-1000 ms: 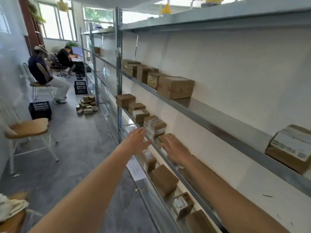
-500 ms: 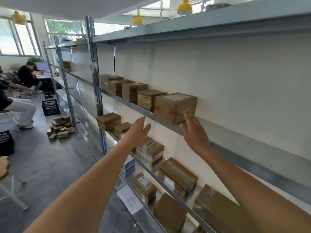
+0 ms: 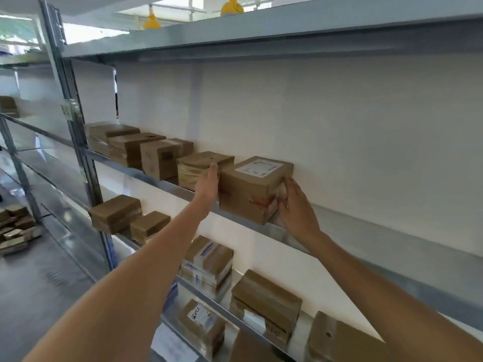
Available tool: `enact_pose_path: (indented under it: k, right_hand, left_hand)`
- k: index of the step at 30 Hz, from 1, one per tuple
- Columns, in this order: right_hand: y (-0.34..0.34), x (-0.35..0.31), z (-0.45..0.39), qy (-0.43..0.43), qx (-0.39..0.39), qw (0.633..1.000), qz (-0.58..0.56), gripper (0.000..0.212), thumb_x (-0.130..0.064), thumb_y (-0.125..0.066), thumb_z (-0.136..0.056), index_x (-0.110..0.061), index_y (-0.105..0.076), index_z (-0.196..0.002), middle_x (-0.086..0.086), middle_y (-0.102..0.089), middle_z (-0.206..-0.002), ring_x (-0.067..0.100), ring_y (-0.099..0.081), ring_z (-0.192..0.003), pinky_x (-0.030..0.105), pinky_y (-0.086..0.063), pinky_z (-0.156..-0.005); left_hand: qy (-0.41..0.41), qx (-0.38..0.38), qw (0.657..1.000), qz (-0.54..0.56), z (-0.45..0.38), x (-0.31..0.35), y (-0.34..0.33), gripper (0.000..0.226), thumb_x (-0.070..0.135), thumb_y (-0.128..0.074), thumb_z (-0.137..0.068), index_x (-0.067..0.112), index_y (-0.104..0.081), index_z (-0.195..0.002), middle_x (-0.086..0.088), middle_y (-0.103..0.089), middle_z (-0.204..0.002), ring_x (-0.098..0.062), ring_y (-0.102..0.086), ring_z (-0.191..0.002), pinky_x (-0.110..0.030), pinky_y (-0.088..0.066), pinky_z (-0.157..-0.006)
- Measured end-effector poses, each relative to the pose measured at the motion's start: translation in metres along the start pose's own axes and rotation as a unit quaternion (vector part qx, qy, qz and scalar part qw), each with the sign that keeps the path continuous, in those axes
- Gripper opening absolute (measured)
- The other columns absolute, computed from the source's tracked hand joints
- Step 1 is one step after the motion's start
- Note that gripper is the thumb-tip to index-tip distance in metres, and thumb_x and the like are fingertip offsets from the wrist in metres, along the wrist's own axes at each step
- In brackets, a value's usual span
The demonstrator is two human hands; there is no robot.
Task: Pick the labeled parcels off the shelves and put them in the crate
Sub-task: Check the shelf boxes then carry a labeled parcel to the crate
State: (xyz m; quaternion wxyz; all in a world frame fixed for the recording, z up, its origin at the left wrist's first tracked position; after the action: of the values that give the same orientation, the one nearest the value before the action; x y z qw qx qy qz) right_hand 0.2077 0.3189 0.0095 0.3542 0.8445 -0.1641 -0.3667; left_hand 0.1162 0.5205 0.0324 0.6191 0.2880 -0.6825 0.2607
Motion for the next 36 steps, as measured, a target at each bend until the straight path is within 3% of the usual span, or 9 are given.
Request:
enact_pose_path:
  k: [4,9,13,15,18,22,27,32,36]
  right_hand:
    - [-0.002,-0.007,-0.007,-0.128,0.063,0.981,-0.134,0.037,-0.024,-0.033,-0.106,-0.014,-0.053,-0.136,0.007,-0.057,-0.136,0.023,-0.053,-0.123,0.028,-0.039,-0.093]
    - [-0.015,-0.018,-0.009,-0.290,0.093,0.825,-0.476,0.043,-0.039,-0.033,-0.105,-0.014,-0.063,-0.119,0.002,-0.068,-0.098,0.006,-0.069,-0.065,0.017,-0.050,-0.045]
    - [-0.016,-0.035,-0.006,-0.228,0.133,0.847,-0.461,0.043,-0.037,-0.032,-0.104,-0.019,-0.064,-0.126,-0.004,-0.073,-0.109,0.000,-0.070,-0.087,0.012,-0.053,-0.061]
    - [-0.014,-0.045,-0.003,-0.183,0.159,0.874,-0.420,0.044,-0.043,-0.031,-0.103,-0.027,-0.057,-0.133,-0.006,-0.070,-0.120,0.009,-0.066,-0.109,0.024,-0.054,-0.086]
    - [-0.015,-0.055,0.003,-0.160,0.185,0.887,-0.391,0.054,-0.054,-0.030,-0.097,-0.032,-0.045,-0.144,-0.004,-0.063,-0.132,0.013,-0.062,-0.118,0.041,-0.051,-0.101]
    - [-0.013,-0.065,0.003,-0.152,0.192,0.891,-0.382,0.057,-0.058,-0.030,-0.094,-0.035,-0.043,-0.145,-0.004,-0.063,-0.131,0.015,-0.064,-0.117,0.042,-0.053,-0.099]
    - [-0.014,-0.063,-0.001,-0.210,0.199,0.871,-0.397,0.047,-0.051,-0.029,-0.101,-0.031,-0.055,-0.135,0.000,-0.070,-0.121,0.018,-0.068,-0.109,0.041,-0.055,-0.095]
    - [-0.015,-0.058,0.001,-0.323,0.131,0.802,-0.485,0.050,-0.045,-0.030,-0.101,-0.020,-0.069,-0.119,0.005,-0.076,-0.102,0.018,-0.072,-0.079,0.027,-0.056,-0.054]
    - [-0.017,-0.051,0.003,-0.348,0.110,0.782,-0.505,0.047,-0.046,-0.032,-0.099,-0.024,-0.073,-0.107,0.003,-0.076,-0.099,0.017,-0.070,-0.082,0.030,-0.056,-0.064]
  left_hand:
    - [0.066,-0.127,0.988,0.063,-0.026,0.000,-0.015,0.055,0.062,-0.032,-0.095,0.023,-0.064,-0.118,-0.004,-0.063,-0.122,-0.024,-0.057,-0.111,-0.045,-0.047,-0.102]
    - [0.077,-0.228,0.970,0.033,-0.027,0.009,-0.034,0.033,0.045,-0.044,-0.097,0.023,-0.065,-0.086,-0.002,-0.068,-0.087,-0.016,-0.062,-0.076,-0.029,-0.053,-0.067]
    - [0.011,-0.252,0.961,0.113,-0.032,0.009,-0.032,0.028,0.032,-0.046,-0.095,0.023,-0.072,-0.100,0.002,-0.075,-0.091,-0.021,-0.067,-0.087,-0.027,-0.051,-0.063]
    - [-0.052,-0.268,0.949,0.157,-0.029,0.002,-0.034,0.036,0.022,-0.039,-0.098,0.019,-0.062,-0.125,-0.004,-0.071,-0.113,-0.023,-0.066,-0.105,-0.029,-0.054,-0.077]
    - [-0.112,-0.221,0.954,0.169,-0.019,-0.007,-0.031,0.036,0.021,-0.037,-0.100,0.024,-0.058,-0.129,0.000,-0.067,-0.120,-0.017,-0.063,-0.110,-0.023,-0.053,-0.080]
    - [-0.116,-0.211,0.954,0.180,-0.022,-0.012,-0.030,0.036,0.024,-0.037,-0.101,0.023,-0.055,-0.132,0.001,-0.066,-0.120,-0.016,-0.063,-0.110,-0.014,-0.053,-0.075]
    - [-0.062,-0.241,0.945,0.210,-0.019,-0.007,-0.029,0.036,0.030,-0.035,-0.099,0.027,-0.066,-0.117,-0.003,-0.071,-0.113,-0.021,-0.067,-0.105,-0.026,-0.056,-0.077]
    - [0.059,-0.282,0.939,0.185,-0.016,-0.010,-0.029,0.052,0.053,-0.031,-0.095,0.023,-0.071,-0.110,-0.008,-0.073,-0.108,-0.027,-0.067,-0.100,-0.028,-0.055,-0.067]
    - [0.088,-0.295,0.937,0.166,-0.013,-0.007,-0.031,0.053,0.062,-0.030,-0.095,0.028,-0.070,-0.099,-0.004,-0.073,-0.098,-0.018,-0.067,-0.086,-0.029,-0.052,-0.065]
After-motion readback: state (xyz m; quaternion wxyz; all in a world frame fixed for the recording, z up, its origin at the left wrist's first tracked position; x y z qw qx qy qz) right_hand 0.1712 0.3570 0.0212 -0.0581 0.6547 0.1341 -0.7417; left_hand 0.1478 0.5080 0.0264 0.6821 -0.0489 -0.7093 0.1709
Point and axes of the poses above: each hand's wrist, its own z-axis away from the middle knuckle, its own y-axis out of the back of the hand, x = y × z, the point moved 5 cm from there along -z, towards the middle knuckle
